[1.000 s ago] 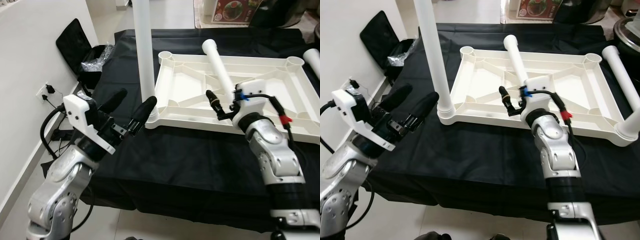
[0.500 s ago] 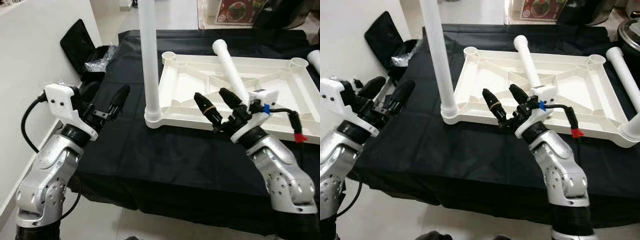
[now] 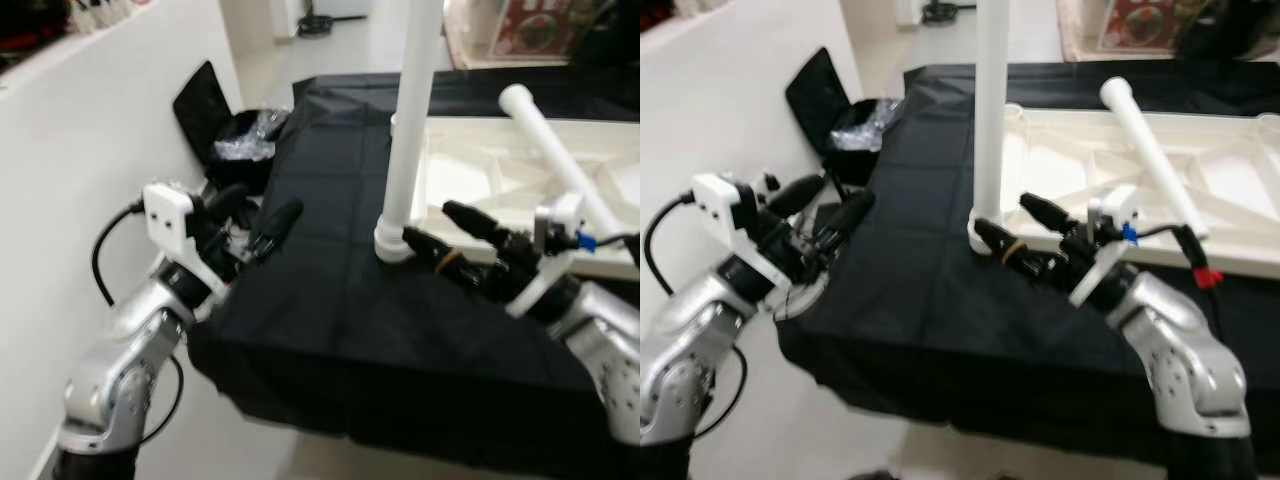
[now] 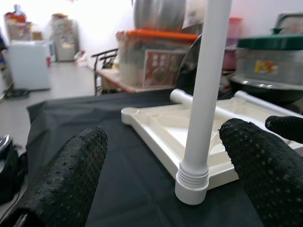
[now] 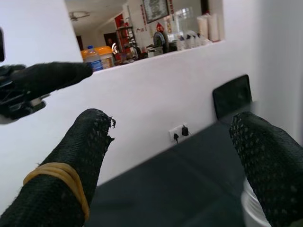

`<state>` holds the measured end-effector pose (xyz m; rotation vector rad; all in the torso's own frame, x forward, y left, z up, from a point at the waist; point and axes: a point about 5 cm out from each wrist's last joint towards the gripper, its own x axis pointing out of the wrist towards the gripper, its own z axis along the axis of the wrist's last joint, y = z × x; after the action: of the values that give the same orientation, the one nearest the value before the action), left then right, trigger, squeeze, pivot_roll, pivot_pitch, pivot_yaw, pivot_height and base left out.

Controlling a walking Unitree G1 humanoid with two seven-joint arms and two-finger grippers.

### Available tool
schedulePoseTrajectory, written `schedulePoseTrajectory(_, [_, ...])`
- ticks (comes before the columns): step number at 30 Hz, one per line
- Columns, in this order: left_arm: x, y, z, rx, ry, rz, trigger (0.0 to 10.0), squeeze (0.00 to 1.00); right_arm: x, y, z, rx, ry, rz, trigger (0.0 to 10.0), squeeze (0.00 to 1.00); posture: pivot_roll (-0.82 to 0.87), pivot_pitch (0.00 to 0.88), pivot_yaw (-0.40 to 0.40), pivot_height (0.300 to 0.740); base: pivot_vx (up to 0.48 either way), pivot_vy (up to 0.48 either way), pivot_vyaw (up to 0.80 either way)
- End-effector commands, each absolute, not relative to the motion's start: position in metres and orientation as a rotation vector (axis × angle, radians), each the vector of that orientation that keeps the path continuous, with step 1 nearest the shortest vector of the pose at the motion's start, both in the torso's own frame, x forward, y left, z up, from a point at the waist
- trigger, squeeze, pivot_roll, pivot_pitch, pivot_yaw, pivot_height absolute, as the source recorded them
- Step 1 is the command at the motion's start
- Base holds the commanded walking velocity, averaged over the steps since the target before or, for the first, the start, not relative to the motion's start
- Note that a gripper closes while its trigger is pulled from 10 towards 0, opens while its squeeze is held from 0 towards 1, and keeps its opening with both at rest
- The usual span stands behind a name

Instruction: Building children table

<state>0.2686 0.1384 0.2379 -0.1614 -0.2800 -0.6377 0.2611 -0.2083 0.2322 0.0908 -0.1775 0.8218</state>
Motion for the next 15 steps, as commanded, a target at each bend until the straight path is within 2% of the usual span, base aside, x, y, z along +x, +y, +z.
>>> schedulePoseTrajectory(1, [0.270,0.143,0.234,-0.156,-0.273,-0.616,10.0,0.00,0.258,-0.203,0.233,0.106,-0.181,0.872,10.0,0.00,-0.05,0.068,0.034,0.740,0.000,0.480,0.00])
schedulePoseTrajectory(3, [0.270,0.143,0.234,-0.156,-0.273,-0.616,10.0,0.00,0.258,-0.203,0.233,0.106,-0.181,0.872,10.0,0.00,-0.05,0.068,0.034,0.740,0.000,0.480,0.00])
schedulePoseTrajectory(6, [0.271,0.142,0.234,-0.151,-0.283,-0.621,10.0,0.00,0.258,-0.204,0.233,0.108,-0.187,0.858,10.0,0.00,-0.05,0.069,0.037,0.740,0.000,0.000,0.00])
schedulePoseTrajectory(10, [0.267,0.136,0.225,-0.153,-0.275,-0.640,10.0,0.00,0.250,-0.192,0.220,0.136,-0.140,0.846,10.0,0.00,-0.06,0.077,0.039,0.740,0.000,0.000,-0.80])
schedulePoseTrajectory(14, [0.267,0.135,0.224,-0.152,-0.274,-0.640,10.0,0.00,0.253,-0.189,0.217,0.113,-0.134,0.823,10.0,0.00,-0.05,0.080,0.039,0.740,0.000,0.000,-0.80])
schedulePoseTrajectory(15, [0.269,0.135,0.224,-0.146,-0.273,-0.625,10.0,0.00,0.259,-0.190,0.216,0.113,-0.136,0.770,10.0,0.00,-0.05,0.081,0.036,0.740,0.000,0.000,-0.80])
